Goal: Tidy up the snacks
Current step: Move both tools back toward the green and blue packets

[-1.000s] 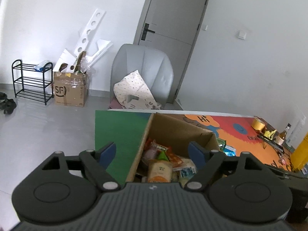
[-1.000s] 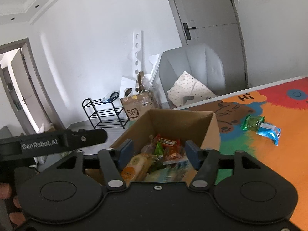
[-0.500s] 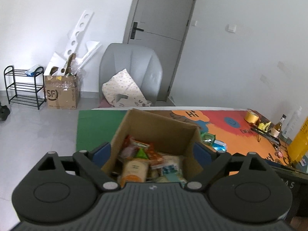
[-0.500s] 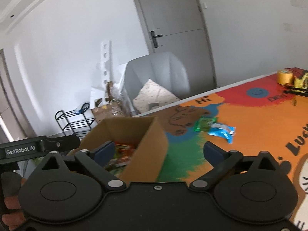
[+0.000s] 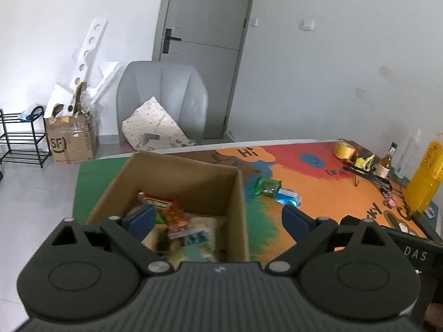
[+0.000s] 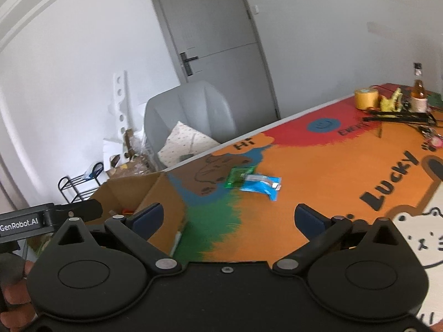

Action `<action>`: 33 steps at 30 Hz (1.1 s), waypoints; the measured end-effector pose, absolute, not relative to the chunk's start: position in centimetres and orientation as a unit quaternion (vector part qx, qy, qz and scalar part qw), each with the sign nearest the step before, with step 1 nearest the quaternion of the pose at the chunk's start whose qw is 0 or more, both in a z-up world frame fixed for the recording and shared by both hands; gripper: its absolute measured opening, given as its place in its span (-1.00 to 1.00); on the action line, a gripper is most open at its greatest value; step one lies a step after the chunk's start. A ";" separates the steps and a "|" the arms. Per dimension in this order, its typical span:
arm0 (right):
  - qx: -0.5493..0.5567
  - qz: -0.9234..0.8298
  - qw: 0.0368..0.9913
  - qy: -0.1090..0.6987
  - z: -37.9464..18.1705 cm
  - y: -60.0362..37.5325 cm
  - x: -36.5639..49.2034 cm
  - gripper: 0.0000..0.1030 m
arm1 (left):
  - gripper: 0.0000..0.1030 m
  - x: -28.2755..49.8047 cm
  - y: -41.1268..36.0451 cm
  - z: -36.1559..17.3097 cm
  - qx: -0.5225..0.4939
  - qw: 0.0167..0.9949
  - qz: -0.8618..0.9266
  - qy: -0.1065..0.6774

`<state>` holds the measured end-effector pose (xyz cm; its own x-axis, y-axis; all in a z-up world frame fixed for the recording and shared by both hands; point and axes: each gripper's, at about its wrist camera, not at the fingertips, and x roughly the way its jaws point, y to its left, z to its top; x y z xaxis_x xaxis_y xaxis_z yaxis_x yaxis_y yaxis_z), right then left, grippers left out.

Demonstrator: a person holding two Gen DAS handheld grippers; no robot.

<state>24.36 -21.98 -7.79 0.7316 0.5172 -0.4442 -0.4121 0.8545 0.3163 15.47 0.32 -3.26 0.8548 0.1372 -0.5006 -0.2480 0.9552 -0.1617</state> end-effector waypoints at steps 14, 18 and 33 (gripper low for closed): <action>0.119 0.224 0.930 0.267 -8.6 -26.1 25.5 1.00 | 0.88 17.6 -3.1 -3.4 -0.095 0.959 0.074 0.258; 0.123 0.220 0.930 0.268 -8.8 -26.9 26.1 1.00 | 0.88 18.4 -3.7 -3.4 -0.092 0.958 0.069 0.261; 0.153 0.200 0.929 0.271 -10.3 -29.2 28.8 1.00 | 0.88 22.0 -5.9 -3.1 -0.081 0.961 0.045 0.261</action>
